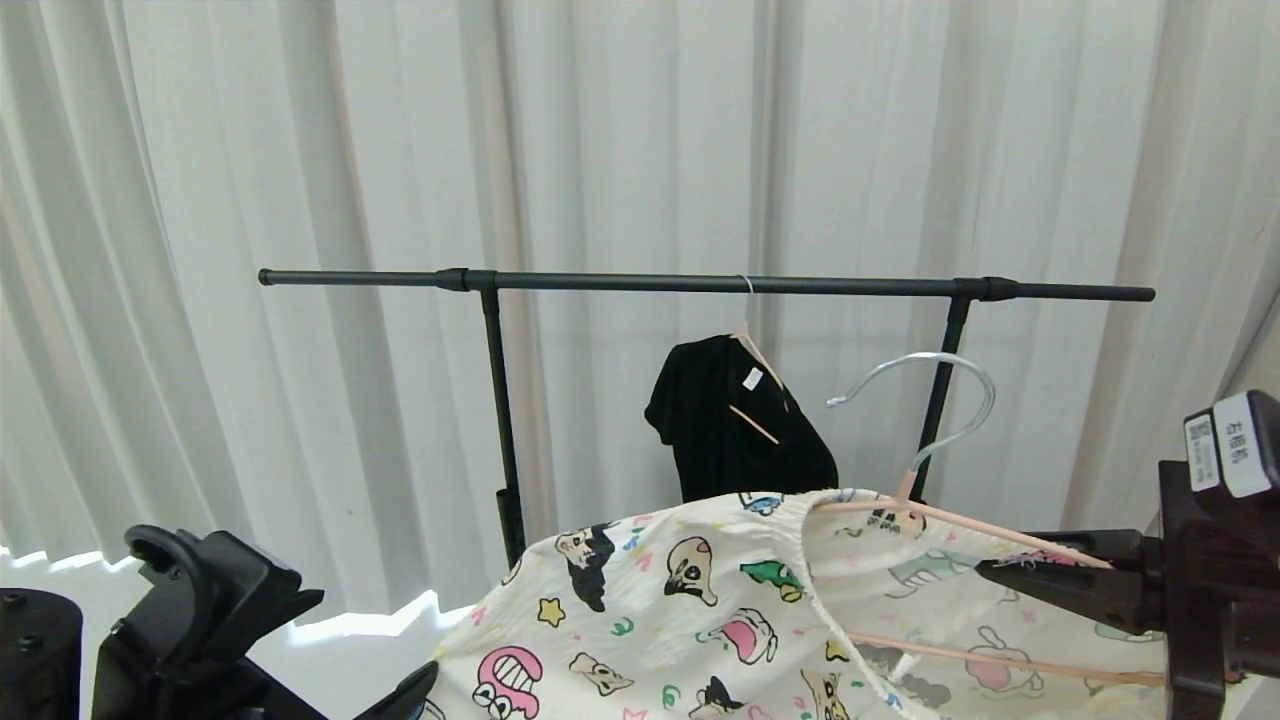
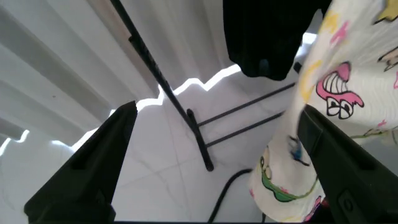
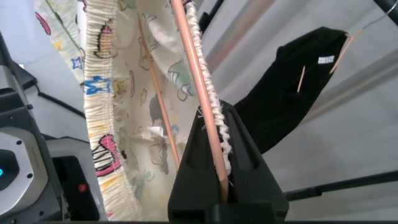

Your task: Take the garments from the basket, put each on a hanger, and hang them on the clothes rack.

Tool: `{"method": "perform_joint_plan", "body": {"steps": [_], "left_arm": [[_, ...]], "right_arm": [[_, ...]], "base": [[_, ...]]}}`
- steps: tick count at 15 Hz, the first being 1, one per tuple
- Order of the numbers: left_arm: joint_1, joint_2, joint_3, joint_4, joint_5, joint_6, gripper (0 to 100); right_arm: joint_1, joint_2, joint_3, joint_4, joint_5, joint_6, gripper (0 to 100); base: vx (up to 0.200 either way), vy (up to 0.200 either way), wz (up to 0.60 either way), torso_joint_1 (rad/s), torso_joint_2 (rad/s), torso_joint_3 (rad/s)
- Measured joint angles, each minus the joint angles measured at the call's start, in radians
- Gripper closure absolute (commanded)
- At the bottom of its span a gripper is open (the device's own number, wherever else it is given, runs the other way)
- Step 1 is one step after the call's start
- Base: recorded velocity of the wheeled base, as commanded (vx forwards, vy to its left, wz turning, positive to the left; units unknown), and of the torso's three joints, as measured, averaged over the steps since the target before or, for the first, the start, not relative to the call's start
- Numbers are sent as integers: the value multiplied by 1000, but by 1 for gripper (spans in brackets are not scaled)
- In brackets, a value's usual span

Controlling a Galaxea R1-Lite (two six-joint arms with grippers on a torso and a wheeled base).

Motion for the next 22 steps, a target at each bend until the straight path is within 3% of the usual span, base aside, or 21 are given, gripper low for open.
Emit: {"method": "perform_joint_plan", "body": {"steps": [2, 5, 7, 9, 13, 16, 18, 22], "left_arm": [[-1, -38, -17, 0, -9, -20, 0], [-11, -66, -122, -1, -37, -141, 0], [-14, -45, -204, 0, -21, -187, 0], [-14, -8, -212, 3, 16, -109, 0], [-14, 33, -160, 3, 31, 134, 0], [-13, 39, -125, 1, 41, 149, 0], [-6, 33, -103, 0, 92, 150, 0], [-3, 23, -99, -2, 112, 151, 0]], "right_arm": [[-22, -1, 6, 1, 0, 0, 100], [-59, -1, 15, 2, -3, 0, 100], [-96, 0, 36, 9, -72, 9, 100], [-117, 0, 63, 12, -148, 95, 100], [-150, 1, 96, 35, -309, 256, 100], [-206, 1, 102, 78, -362, 315, 100], [-261, 1, 104, 91, -371, 326, 100], [-295, -4, 108, 92, -372, 327, 100]], "base": [[0, 0, 0, 0, 0, 0], [0, 0, 0, 0, 0, 0], [0, 0, 0, 0, 0, 0], [0, 0, 0, 0, 0, 0], [0, 0, 0, 0, 0, 0], [0, 0, 0, 0, 0, 0], [0, 0, 0, 0, 0, 0], [0, -200, 0, -2, 2, 1]]}}
